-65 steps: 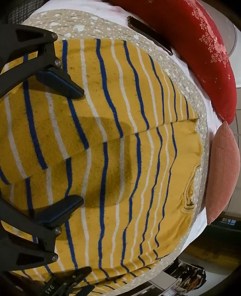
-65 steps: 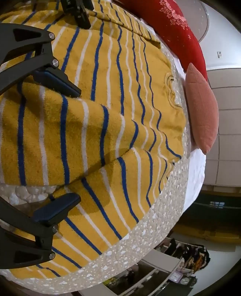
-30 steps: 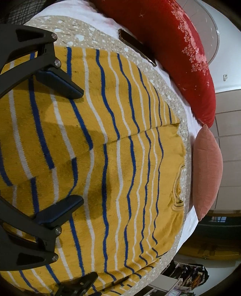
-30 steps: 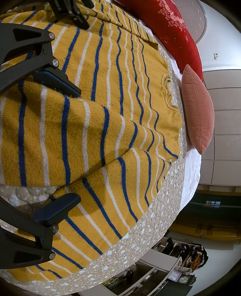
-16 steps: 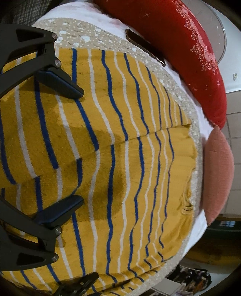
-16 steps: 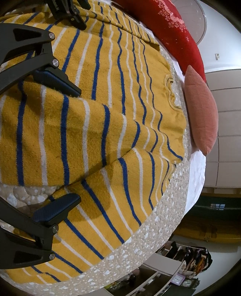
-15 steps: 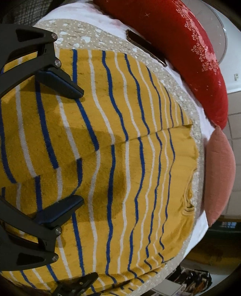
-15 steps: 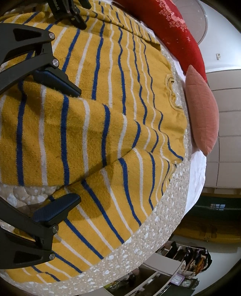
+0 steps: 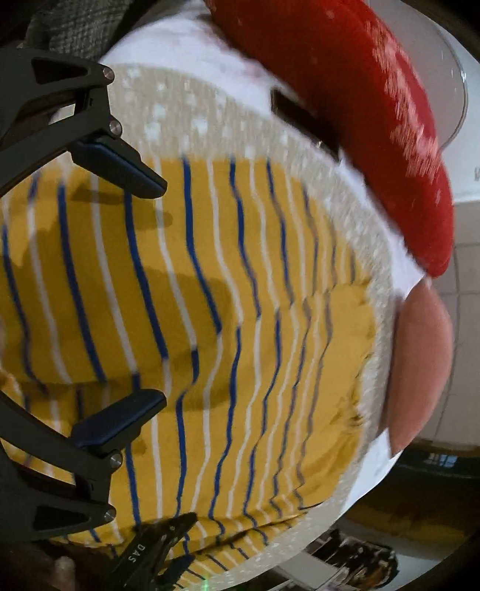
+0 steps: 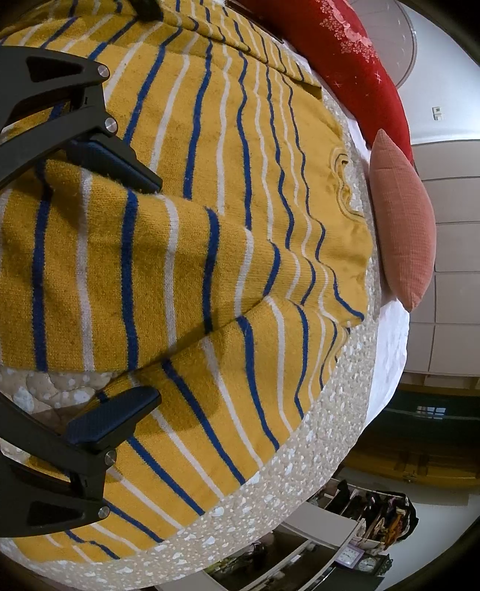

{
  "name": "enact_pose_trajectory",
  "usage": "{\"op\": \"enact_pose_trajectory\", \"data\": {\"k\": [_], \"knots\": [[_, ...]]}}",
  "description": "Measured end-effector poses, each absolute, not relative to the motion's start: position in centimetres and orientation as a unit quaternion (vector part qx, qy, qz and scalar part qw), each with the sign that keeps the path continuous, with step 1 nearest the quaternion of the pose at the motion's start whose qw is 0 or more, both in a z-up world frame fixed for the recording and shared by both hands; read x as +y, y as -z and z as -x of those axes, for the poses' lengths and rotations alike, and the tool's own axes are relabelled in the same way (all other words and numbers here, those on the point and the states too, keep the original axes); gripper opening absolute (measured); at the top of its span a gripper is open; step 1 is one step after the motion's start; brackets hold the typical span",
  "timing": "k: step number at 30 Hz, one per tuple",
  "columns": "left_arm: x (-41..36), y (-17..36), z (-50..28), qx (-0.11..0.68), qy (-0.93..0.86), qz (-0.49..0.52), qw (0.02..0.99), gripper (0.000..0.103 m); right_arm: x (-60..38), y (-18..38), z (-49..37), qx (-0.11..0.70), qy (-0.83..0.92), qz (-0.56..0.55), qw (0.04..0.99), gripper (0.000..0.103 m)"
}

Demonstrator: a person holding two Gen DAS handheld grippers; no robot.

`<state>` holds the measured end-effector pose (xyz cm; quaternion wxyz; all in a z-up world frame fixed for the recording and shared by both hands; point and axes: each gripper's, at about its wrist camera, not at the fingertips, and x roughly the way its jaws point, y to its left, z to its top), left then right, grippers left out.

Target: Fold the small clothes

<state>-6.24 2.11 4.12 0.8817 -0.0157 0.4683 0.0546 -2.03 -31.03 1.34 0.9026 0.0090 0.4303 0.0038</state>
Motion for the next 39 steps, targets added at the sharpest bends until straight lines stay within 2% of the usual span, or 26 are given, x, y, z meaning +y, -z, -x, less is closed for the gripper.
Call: {"op": "enact_pose_trajectory", "data": {"k": [6, 13, 14, 19, 20, 21, 22, 24, 30, 32, 34, 35, 36, 38, 39], "knots": [[7.0, -4.5, 8.0, 0.468, -0.067, 0.083, 0.877, 0.103, -30.8, -1.4, 2.2, 0.424, -0.001, -0.006, 0.905, 0.103], [4.9, -3.4, 8.5, 0.479, -0.029, 0.066, 0.875, 0.101, -30.7, -1.4, 2.3, 0.424, 0.001, -0.003, 0.906, 0.103], [4.3, -3.0, 8.4, 0.483, -0.025, 0.060, 0.873, 0.095, -30.7, -1.4, 2.3, 0.424, 0.001, -0.003, 0.906, 0.103], [2.1, -2.3, 8.5, 0.486, -0.045, 0.002, 0.873, 0.040, -30.7, -1.4, 2.3, 0.423, 0.002, -0.002, 0.906, 0.103], [2.2, -2.7, 8.6, 0.485, -0.048, 0.003, 0.873, 0.019, -30.7, -1.4, 2.3, 0.423, 0.002, -0.002, 0.906, 0.103], [2.5, -3.0, 8.7, 0.483, -0.052, 0.004, 0.874, 0.011, -30.7, -1.4, 2.3, 0.423, 0.002, -0.001, 0.906, 0.103], [3.0, -3.3, 8.8, 0.482, -0.055, 0.012, 0.874, 0.011, -30.6, -1.4, 2.3, 0.423, 0.002, -0.001, 0.906, 0.103], [4.2, -3.8, 8.9, 0.479, -0.071, 0.027, 0.874, 0.003, -30.6, -1.4, 2.3, 0.423, 0.002, -0.001, 0.906, 0.103], [8.7, -4.0, 9.3, 0.473, -0.169, 0.032, 0.864, 0.002, -30.6, -1.4, 2.3, 0.423, 0.002, -0.002, 0.906, 0.103], [10.0, -4.3, 9.6, 0.476, -0.144, 0.069, 0.865, 0.002, -30.6, -1.4, 2.3, 0.423, 0.002, -0.001, 0.906, 0.103], [10.2, -4.8, 10.0, 0.471, -0.097, 0.092, 0.872, 0.007, -30.6, -1.4, 2.3, 0.423, 0.003, 0.000, 0.906, 0.103], [9.7, -5.1, 10.3, 0.467, -0.064, 0.101, 0.876, 0.020, -30.6, -1.4, 2.3, 0.423, 0.003, 0.000, 0.906, 0.103], [9.1, -5.3, 10.4, 0.464, -0.040, 0.105, 0.878, 0.040, -30.6, -1.4, 2.3, 0.423, 0.003, 0.000, 0.906, 0.103], [7.3, -5.4, 10.7, 0.457, 0.014, 0.109, 0.883, 0.057, -30.5, -1.4, 2.3, 0.422, 0.004, 0.001, 0.906, 0.103], [6.4, -5.3, 10.6, 0.457, 0.032, 0.106, 0.882, 0.057, -30.5, -1.4, 2.3, 0.422, 0.004, 0.002, 0.907, 0.103]]}}
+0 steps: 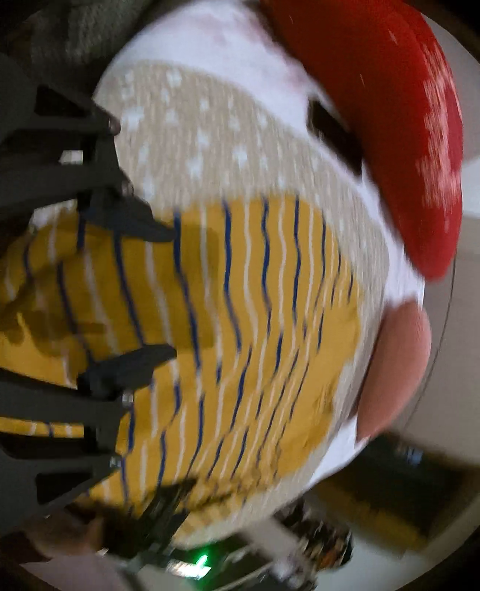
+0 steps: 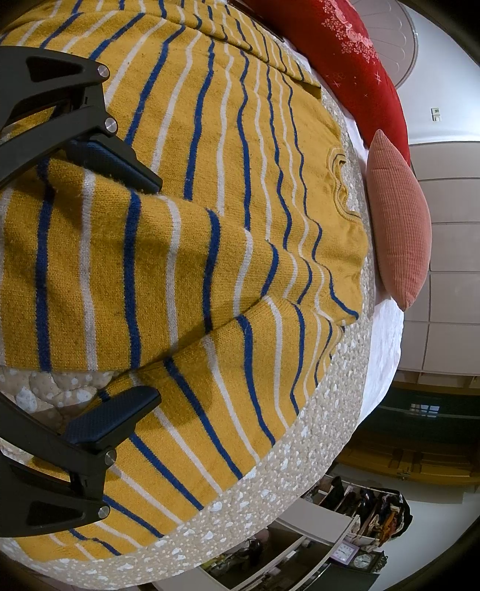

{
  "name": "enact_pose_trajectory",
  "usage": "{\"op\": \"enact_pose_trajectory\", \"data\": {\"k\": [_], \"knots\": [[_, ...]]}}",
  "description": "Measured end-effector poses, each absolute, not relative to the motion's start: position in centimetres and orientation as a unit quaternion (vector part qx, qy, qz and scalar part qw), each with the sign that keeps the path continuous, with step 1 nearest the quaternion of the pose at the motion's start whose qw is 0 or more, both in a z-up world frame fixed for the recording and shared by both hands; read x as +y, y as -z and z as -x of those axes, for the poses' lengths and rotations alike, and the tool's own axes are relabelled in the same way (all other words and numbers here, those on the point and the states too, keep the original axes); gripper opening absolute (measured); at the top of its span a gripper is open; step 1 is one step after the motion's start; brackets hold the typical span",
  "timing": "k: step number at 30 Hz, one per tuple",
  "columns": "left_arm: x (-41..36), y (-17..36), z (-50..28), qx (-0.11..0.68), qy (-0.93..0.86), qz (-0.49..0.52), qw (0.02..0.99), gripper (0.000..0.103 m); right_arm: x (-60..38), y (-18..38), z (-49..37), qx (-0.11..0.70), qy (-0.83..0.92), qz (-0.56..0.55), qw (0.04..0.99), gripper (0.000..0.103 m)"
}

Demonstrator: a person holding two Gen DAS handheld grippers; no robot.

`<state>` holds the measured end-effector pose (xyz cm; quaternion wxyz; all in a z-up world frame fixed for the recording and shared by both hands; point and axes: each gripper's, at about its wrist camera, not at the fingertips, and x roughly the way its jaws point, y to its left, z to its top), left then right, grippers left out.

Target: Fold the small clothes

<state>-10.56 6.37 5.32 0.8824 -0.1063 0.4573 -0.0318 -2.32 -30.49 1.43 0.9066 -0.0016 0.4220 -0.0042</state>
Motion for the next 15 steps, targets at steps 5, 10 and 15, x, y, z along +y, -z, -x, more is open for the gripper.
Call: {"op": "enact_pose_trajectory", "data": {"k": [5, 10, 15], "knots": [[0.8, -3.9, 9.9, 0.478, 0.082, 0.043, 0.874, 0.063, -30.4, -1.5, 2.4, 0.421, 0.006, 0.004, 0.907, 0.103], [0.4, -2.7, 10.1, 0.493, 0.029, 0.004, 0.870, 0.009, -30.4, -1.5, 2.4, 0.421, 0.006, 0.004, 0.907, 0.103], [4.9, -4.7, 10.8, 0.471, -0.048, 0.023, 0.881, 0.007, -30.3, -1.4, 2.4, 0.421, 0.005, 0.003, 0.907, 0.103]]}}
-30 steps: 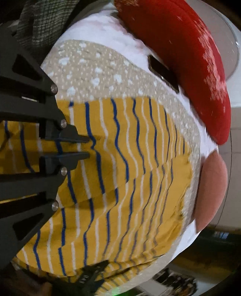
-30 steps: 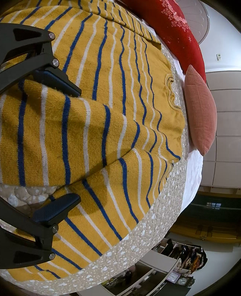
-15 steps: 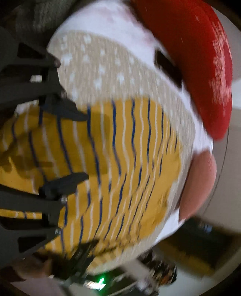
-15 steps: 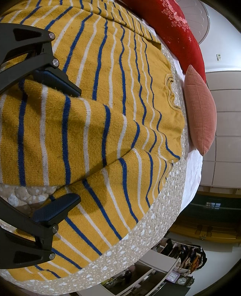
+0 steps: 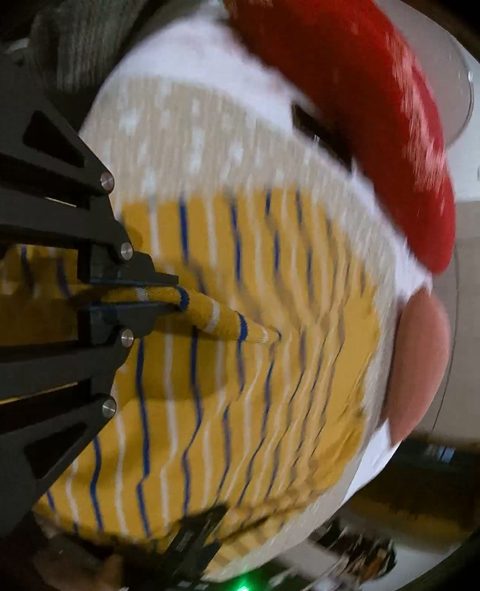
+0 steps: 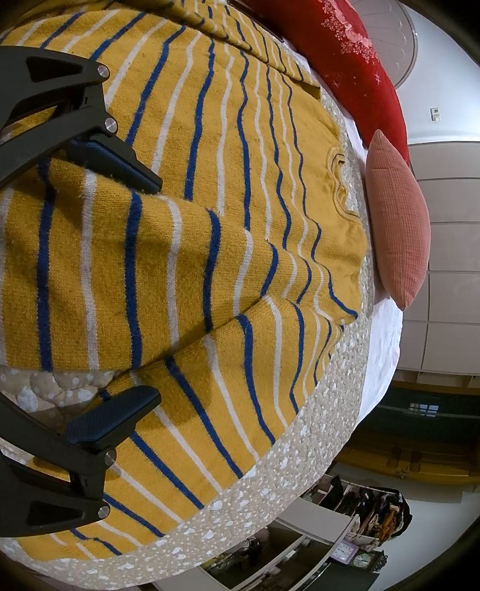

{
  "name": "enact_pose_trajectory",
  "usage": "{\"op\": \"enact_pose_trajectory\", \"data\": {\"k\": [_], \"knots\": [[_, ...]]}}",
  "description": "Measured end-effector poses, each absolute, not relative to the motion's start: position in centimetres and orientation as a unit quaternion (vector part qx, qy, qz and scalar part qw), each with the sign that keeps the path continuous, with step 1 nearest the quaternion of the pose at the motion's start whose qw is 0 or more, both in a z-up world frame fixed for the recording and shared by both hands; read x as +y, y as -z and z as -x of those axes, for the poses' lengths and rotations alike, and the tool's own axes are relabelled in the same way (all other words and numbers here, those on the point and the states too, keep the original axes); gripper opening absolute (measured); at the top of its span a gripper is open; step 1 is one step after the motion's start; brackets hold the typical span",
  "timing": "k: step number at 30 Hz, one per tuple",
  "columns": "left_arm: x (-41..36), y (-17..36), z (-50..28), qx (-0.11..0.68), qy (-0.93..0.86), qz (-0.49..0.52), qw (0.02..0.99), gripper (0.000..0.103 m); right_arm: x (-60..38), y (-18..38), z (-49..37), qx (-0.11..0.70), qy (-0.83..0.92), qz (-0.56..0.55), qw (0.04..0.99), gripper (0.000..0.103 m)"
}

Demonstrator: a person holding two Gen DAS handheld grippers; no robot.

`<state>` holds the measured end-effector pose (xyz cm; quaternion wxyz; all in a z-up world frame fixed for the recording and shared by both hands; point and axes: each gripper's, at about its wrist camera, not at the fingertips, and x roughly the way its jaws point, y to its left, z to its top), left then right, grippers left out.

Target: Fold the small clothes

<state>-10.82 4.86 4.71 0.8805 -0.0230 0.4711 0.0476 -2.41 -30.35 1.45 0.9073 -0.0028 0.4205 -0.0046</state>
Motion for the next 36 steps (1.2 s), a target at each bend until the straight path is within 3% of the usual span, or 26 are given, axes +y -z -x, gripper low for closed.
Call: {"op": "enact_pose_trajectory", "data": {"k": [5, 11, 16, 18, 20, 21, 23, 29, 36], "knots": [[10.5, -5.2, 10.9, 0.458, -0.165, 0.024, 0.873, 0.007, -30.3, -1.4, 2.4, 0.421, 0.005, 0.003, 0.907, 0.103], [16.2, -4.9, 12.1, 0.468, -0.210, 0.093, 0.853, 0.012, -30.3, -1.4, 2.4, 0.422, 0.004, 0.002, 0.907, 0.103], [16.8, -6.9, 13.9, 0.446, -0.196, 0.115, 0.866, 0.028, -30.6, -1.4, 2.1, 0.429, -0.003, -0.007, 0.903, 0.103], [16.3, -8.3, 14.6, 0.431, -0.186, 0.118, 0.875, 0.040, -30.7, -1.5, 1.7, 0.439, -0.010, -0.004, 0.899, 0.103], [15.5, -9.8, 15.0, 0.413, -0.171, 0.115, 0.887, 0.047, -31.2, -2.4, 1.8, 0.447, -0.027, -0.012, 0.894, 0.097], [15.1, -10.5, 15.1, 0.407, -0.164, 0.112, 0.892, 0.053, -31.7, -3.1, 2.2, 0.444, -0.035, -0.025, 0.895, 0.086], [14.1, -11.4, 15.3, 0.395, -0.149, 0.099, 0.901, 0.058, -33.8, -5.6, 3.9, 0.420, -0.064, -0.079, 0.902, 0.083], [11.1, -11.5, 14.8, 0.395, -0.092, 0.096, 0.909, 0.059, -42.2, -9.0, 8.7, 0.389, 0.041, -0.096, 0.915, 0.090], [7.1, -11.3, 14.6, 0.407, -0.052, 0.070, 0.909, 0.059, -49.6, -3.3, 11.2, 0.461, 0.136, -0.151, 0.864, 0.091]]}}
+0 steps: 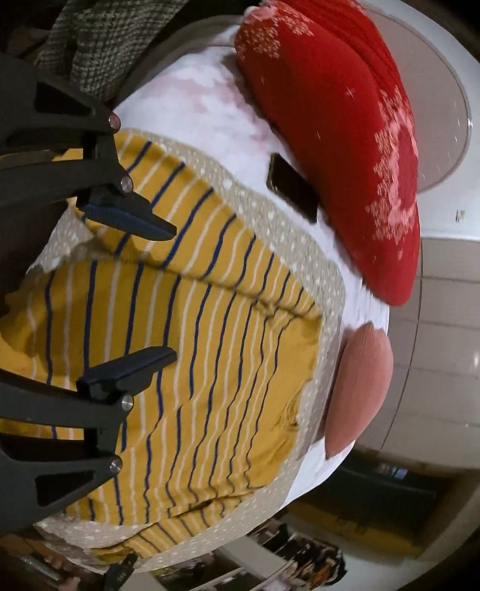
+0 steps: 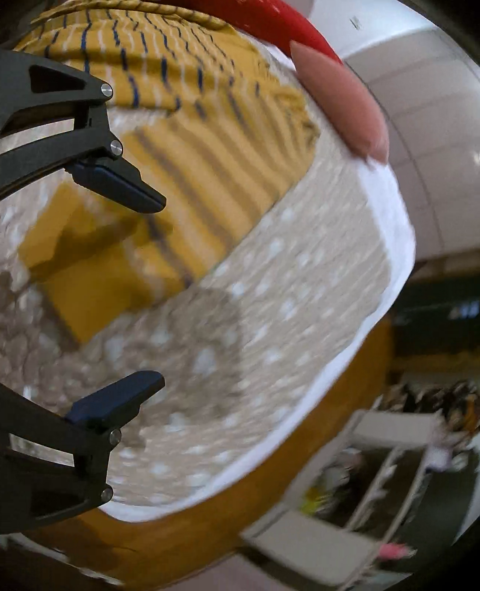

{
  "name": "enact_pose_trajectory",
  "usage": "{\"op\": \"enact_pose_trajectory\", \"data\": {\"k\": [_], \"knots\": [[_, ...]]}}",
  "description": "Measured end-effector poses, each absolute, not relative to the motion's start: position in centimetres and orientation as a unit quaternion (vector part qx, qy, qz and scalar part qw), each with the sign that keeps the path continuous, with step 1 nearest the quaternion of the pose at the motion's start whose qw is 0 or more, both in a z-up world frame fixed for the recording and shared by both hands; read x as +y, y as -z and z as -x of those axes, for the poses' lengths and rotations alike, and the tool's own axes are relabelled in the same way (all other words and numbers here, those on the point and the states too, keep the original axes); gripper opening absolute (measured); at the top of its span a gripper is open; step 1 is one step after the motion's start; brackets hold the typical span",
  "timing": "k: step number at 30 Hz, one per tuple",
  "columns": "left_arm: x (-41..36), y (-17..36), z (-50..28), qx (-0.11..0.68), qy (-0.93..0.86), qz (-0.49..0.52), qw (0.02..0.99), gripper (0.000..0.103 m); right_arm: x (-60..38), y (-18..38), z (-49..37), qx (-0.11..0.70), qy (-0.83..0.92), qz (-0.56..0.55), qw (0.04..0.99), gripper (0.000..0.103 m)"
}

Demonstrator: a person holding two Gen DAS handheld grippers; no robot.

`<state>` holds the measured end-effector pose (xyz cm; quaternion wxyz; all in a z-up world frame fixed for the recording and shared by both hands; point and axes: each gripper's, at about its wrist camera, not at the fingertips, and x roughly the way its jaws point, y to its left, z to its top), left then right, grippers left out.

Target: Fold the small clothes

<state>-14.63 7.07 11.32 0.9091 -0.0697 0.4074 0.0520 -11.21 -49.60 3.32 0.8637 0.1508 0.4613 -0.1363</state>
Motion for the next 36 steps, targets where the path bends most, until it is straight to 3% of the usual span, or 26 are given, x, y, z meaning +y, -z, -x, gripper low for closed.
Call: {"op": "enact_pose_trajectory", "data": {"k": [3, 5, 6, 7, 9, 12, 23, 30, 36], "knots": [[6.1, -11.4, 14.5, 0.410, -0.045, 0.060, 0.909, 0.059, -49.3, -2.2, 12.2, 0.457, 0.127, -0.172, 0.863, 0.092], [5.4, -11.4, 14.4, 0.414, -0.044, 0.055, 0.907, 0.059, -48.7, -2.3, 12.4, 0.450, 0.114, -0.178, 0.867, 0.086], [5.3, -11.4, 14.3, 0.417, -0.043, 0.055, 0.906, 0.059, -48.5, -2.5, 12.5, 0.445, 0.104, -0.186, 0.870, 0.064], [5.0, -11.4, 14.2, 0.419, -0.041, 0.054, 0.905, 0.059, -48.5, -2.5, 12.6, 0.441, 0.095, -0.193, 0.871, 0.032], [4.7, -11.6, 14.2, 0.420, -0.040, 0.051, 0.905, 0.059, -48.6, -2.7, 12.1, 0.445, 0.055, -0.218, 0.867, 0.012], [4.4, -12.1, 14.2, 0.416, -0.049, 0.039, 0.907, 0.059, -49.9, -4.3, 10.8, 0.431, 0.048, -0.223, 0.873, 0.010], [4.2, -11.6, 13.6, 0.422, -0.061, 0.030, 0.904, 0.059, -60.4, -10.6, 5.4, 0.378, 0.272, -0.135, 0.875, 0.010], [4.7, -11.1, 13.5, 0.425, -0.059, 0.034, 0.902, 0.059, -59.9, -10.9, 3.8, 0.392, 0.272, -0.105, 0.873, 0.010], [5.6, -10.5, 13.7, 0.427, -0.047, 0.054, 0.901, 0.059, -56.7, -12.6, 1.9, 0.399, 0.185, -0.141, 0.887, 0.010]]}}
